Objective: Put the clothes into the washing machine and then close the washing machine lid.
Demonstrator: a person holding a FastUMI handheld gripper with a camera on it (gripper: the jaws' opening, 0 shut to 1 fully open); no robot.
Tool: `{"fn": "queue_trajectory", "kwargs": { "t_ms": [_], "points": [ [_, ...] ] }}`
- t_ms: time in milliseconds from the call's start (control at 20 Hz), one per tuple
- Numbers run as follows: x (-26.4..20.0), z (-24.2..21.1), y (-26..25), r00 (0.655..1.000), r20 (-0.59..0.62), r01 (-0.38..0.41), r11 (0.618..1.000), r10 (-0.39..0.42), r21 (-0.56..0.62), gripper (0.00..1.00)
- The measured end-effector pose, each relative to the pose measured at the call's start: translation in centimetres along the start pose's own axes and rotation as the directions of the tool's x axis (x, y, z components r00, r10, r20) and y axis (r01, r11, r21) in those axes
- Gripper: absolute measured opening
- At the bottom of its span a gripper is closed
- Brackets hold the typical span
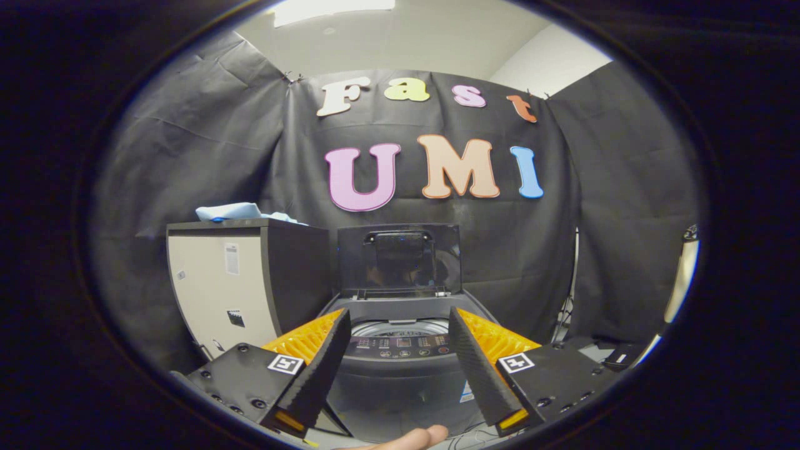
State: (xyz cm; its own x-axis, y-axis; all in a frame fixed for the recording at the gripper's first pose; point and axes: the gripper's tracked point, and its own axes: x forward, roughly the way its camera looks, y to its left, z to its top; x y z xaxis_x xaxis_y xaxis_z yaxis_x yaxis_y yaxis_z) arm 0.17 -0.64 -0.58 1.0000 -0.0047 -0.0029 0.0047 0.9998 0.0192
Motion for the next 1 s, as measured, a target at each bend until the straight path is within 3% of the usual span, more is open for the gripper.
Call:
{"fn": "queue_trajectory", "kwargs": {
  "t_ms": [1000],
  "points": [
    [-0.16, 0.0, -0.61, 1.0, -0.001, 0.008, 1.0, -0.008, -0.006, 0.97]
  ]
}}
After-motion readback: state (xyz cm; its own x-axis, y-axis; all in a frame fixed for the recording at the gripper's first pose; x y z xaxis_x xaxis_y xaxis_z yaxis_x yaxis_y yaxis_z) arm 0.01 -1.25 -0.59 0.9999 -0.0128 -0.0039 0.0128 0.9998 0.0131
